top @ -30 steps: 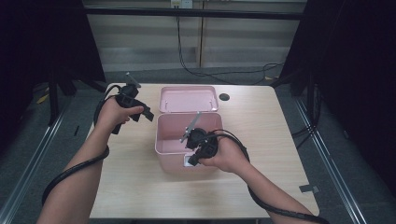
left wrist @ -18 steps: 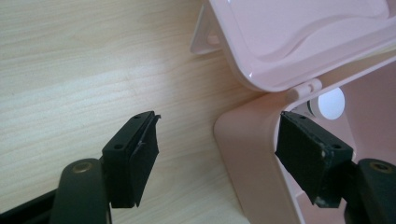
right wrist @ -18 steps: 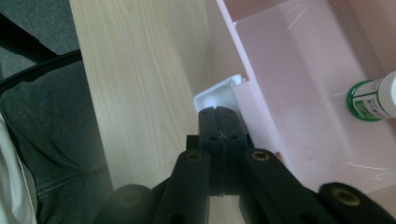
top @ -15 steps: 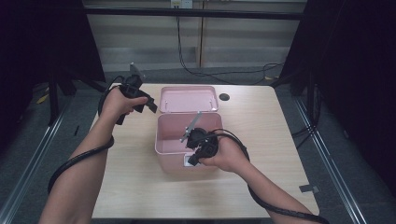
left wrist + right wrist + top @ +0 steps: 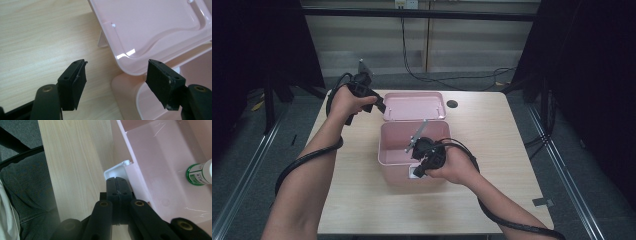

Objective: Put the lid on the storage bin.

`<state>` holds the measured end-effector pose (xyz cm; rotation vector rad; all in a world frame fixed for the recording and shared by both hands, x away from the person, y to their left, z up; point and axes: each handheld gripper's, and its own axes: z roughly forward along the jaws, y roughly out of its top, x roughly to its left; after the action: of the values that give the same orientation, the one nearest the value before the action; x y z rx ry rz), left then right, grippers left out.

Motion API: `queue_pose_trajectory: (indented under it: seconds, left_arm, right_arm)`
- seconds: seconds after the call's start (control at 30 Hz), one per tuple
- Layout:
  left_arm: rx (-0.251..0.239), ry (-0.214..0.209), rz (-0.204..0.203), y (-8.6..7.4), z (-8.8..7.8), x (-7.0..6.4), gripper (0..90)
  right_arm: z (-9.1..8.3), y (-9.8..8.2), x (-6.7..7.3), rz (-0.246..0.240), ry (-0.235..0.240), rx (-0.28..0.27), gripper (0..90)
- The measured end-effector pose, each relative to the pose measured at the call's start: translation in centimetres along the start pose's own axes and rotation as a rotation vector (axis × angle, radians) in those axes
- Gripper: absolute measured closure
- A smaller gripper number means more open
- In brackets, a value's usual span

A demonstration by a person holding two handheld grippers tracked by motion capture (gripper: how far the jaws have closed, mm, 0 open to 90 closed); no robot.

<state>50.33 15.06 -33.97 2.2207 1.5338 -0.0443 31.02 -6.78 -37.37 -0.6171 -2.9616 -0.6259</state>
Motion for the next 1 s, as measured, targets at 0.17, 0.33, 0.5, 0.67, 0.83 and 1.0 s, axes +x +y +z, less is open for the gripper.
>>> queue_pose_trajectory:
  seconds: [0.17,0.33,0.5,0.67,0.83,1.0]
  left_arm:
    - [-0.004,0.005,-0.001,0.7,0.4,-0.3,32.8]
    - [-0.033,0.018,-0.005,1.4,0.8,-0.5,34.2]
    - [-0.061,0.029,-0.002,1.9,1.3,-0.8,35.2]
    - [-0.084,0.046,-0.008,2.4,1.8,-1.1,38.8]
    - [-0.089,0.071,-0.014,2.8,2.4,-1.1,42.5]
    - [-0.114,0.087,-0.017,3.2,3.0,-1.0,44.4]
  right_arm:
    - [0.0,0.0,-0.1,0.000,0.005,-0.002,90.0]
    - [0.0,0.0,-0.1,0.001,0.007,-0.002,90.0]
    - [0.0,0.0,-0.1,-0.001,0.008,-0.003,90.0]
    - [0.0,0.0,-0.1,-0.001,0.009,-0.005,90.0]
    - [0.0,0.0,-0.2,-0.005,0.011,-0.007,90.0]
    - [0.0,-0.1,-0.2,-0.006,0.016,-0.009,90.0]
